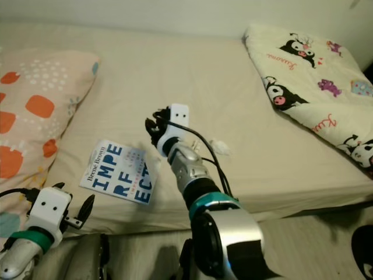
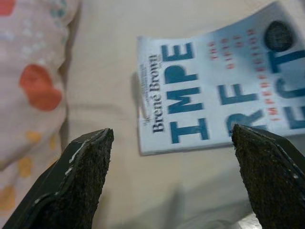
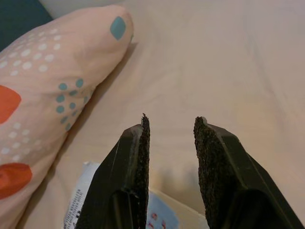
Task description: Clean up the room
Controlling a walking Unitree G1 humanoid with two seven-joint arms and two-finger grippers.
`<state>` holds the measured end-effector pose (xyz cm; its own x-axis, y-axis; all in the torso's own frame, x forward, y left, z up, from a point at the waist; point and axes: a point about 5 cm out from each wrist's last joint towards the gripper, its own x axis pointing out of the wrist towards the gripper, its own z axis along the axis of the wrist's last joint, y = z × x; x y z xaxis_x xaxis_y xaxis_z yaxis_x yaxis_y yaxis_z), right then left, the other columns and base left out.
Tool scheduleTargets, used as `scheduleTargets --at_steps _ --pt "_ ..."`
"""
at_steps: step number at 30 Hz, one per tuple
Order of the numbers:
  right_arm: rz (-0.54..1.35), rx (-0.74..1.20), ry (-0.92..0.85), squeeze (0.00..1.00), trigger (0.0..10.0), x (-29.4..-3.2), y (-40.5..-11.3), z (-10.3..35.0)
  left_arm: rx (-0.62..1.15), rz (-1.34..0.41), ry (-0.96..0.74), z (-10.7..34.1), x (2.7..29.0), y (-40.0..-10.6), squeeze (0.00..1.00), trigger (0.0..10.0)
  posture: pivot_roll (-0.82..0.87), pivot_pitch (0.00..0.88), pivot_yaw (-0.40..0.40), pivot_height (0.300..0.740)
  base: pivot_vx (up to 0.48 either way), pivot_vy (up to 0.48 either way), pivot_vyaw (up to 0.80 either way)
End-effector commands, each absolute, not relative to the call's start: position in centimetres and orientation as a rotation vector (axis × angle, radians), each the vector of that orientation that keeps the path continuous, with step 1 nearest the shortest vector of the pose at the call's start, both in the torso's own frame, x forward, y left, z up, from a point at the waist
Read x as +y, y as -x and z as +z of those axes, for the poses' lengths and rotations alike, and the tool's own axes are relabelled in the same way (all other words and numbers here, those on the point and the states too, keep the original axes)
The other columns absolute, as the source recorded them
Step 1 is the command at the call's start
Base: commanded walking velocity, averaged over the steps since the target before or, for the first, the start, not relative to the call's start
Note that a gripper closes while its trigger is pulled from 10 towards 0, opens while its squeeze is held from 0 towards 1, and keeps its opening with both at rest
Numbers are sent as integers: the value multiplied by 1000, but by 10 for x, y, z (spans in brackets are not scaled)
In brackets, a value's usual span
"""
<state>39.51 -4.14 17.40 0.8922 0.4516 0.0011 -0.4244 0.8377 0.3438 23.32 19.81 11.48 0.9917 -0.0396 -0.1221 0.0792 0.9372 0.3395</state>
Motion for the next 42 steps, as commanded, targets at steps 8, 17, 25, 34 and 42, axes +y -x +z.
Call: scheduleTargets --at_steps 8,17,25,34,42 --pt "381 133 -288 0 10000 -76 -373 113 208 29 -326 83 198 -250 0 10000 104 10 -49 590 0 0 0" --pt "330 149 -264 0 10000 -102 -345 74 173 -47 -326 83 179 -267 0 10000 63 0 -23 590 0 0 0" --pt "239 168 -214 0 10000 -126 -325 51 160 -45 -322 73 173 -269 0 10000 50 0 -29 590 0 0 0" --pt "275 175 -224 0 10000 -113 -317 49 123 -42 -321 76 172 -272 0 10000 59 0 -45 615 0 0 0" --pt "275 200 -217 0 10000 -109 -316 45 123 -20 -314 73 176 -270 0 10000 66 0 -49 645 0 0 0"
